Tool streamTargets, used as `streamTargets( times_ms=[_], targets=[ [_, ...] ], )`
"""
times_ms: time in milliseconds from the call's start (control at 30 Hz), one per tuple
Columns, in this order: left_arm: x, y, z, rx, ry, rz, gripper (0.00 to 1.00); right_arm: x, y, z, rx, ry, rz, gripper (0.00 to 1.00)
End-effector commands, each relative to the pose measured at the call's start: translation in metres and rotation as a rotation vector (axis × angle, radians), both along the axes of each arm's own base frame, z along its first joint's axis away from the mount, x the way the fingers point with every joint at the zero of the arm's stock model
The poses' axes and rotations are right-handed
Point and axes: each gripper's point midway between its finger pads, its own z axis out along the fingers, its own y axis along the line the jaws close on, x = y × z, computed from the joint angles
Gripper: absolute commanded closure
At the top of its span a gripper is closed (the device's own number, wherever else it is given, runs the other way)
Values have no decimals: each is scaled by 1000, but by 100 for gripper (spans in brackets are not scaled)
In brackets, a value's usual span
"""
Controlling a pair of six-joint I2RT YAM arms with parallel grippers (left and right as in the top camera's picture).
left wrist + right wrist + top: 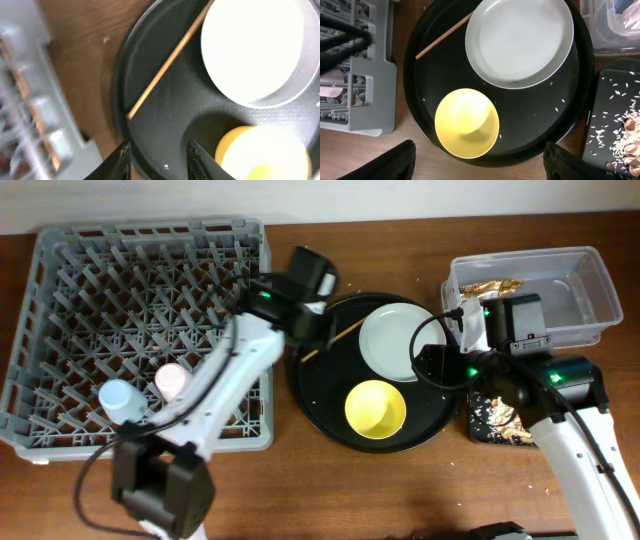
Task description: Sort waste into correct bins and load items into the dishwasher rack
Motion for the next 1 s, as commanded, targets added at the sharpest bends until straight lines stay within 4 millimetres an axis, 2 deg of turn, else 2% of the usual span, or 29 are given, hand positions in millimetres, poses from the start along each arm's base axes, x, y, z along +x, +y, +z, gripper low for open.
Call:
streamTargets(
  times_ms=[0, 100, 267, 400, 500, 533, 633, 733, 767, 833, 867, 900, 967],
  targets=[
    [18, -2, -65, 208, 4, -144, 64, 3, -3, 5, -5, -16, -13, 17],
    [21, -11, -105, 207, 51, -189, 64, 4, -3, 5, -4, -18, -13, 17],
    [18, -31, -130, 156, 76, -330, 64, 6, -3, 6, -3, -27, -13, 16],
    [20, -25, -144, 205, 81, -350, 65, 5, -3, 6, -3, -26, -13, 16],
    [18, -21, -163, 224, 114, -356, 72, 5, -3, 6, -3, -26, -13, 16],
    [17, -19, -168, 227, 124, -353, 81, 5, -3, 6, -3, -25, -13, 16],
    [20, -20, -158, 221, 116, -347, 100, 5, -3, 5, -4, -22, -13, 16],
    [24, -25, -136, 194, 111, -308, 100, 5, -3, 5, -4, -22, -13, 16],
    [26, -26, -125, 191, 106, -304, 96, 5, -3, 5, -4, -22, -13, 16],
    [34, -28, -102, 179, 73, -299, 76, 5, -3, 5, -4, -22, -13, 16],
    [37, -29, -96, 177, 50, -314, 62, 5, -3, 5, -4, -22, -13, 16],
    [39, -30, -95, 188, 35, -348, 58, 5, -3, 5, -4, -22, -13, 16],
    [44, -24, -111, 211, 43, -361, 59, 5, -3, 5, -4, -22, -13, 16]
  ],
)
